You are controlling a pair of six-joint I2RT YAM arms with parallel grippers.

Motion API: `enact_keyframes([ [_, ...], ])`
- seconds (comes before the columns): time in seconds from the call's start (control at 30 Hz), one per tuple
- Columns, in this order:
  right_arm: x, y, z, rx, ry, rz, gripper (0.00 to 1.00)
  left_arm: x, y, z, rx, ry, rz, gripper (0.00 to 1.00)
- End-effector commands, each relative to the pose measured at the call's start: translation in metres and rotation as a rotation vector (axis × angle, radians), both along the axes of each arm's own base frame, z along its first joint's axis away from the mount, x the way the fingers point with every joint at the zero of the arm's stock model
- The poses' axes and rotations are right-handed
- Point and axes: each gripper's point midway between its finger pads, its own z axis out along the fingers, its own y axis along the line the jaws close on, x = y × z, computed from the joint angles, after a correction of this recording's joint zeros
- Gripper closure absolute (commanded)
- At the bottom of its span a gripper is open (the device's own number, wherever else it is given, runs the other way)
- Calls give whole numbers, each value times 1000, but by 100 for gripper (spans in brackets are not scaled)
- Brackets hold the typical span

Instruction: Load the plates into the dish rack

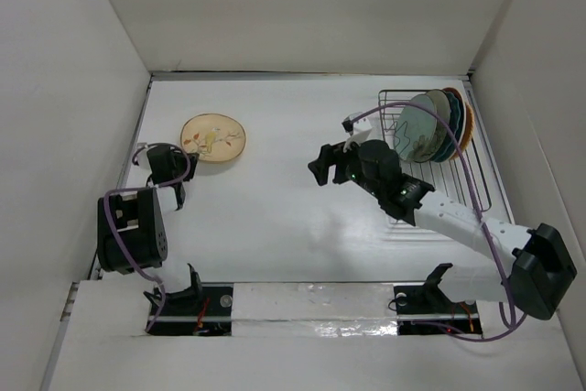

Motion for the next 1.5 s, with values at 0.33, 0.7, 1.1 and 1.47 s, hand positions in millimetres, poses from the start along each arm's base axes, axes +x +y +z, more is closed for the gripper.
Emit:
enact_keyframes([
  [0.33, 63, 69, 26, 264, 81, 101, 9, -33, -79, 137, -71, -465, -323, 100],
  [0.7, 99, 112, 8, 373, 191, 260, 8, -75, -109, 145, -71, -498, -509, 100],
  [1.1, 75, 138, 2, 530, 258, 462, 65, -94, -126, 152, -51, -513, -643, 100],
  [1.47, 77, 88, 59, 584, 147, 385, 100, -102, -136, 173, -10, -522, -753, 52],
])
